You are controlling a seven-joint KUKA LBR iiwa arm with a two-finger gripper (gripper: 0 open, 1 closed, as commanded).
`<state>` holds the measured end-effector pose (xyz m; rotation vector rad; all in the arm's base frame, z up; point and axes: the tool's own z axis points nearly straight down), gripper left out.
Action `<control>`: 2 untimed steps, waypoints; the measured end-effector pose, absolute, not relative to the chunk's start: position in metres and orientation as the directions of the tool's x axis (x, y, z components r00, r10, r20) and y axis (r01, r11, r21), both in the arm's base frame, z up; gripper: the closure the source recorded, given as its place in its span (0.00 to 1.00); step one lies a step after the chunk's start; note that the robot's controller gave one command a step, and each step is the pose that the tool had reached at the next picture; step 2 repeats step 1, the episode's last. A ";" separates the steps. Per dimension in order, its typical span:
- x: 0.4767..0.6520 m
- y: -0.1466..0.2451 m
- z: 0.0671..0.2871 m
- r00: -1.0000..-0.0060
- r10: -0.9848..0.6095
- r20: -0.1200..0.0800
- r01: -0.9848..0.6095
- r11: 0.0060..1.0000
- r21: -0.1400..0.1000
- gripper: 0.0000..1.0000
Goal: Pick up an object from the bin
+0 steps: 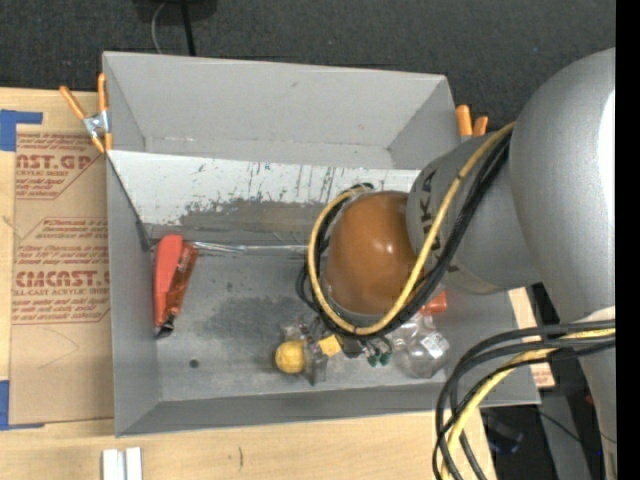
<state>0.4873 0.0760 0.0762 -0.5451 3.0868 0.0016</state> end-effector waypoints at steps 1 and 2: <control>0.494 0.072 0.203 -0.914 -0.406 -0.008 -0.406 0.914 0.000 1.00; 0.494 0.072 0.203 -0.914 -0.406 -0.008 -0.406 0.914 0.000 1.00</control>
Offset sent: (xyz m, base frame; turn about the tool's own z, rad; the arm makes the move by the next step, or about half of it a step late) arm 0.0000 0.0000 0.0000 0.0000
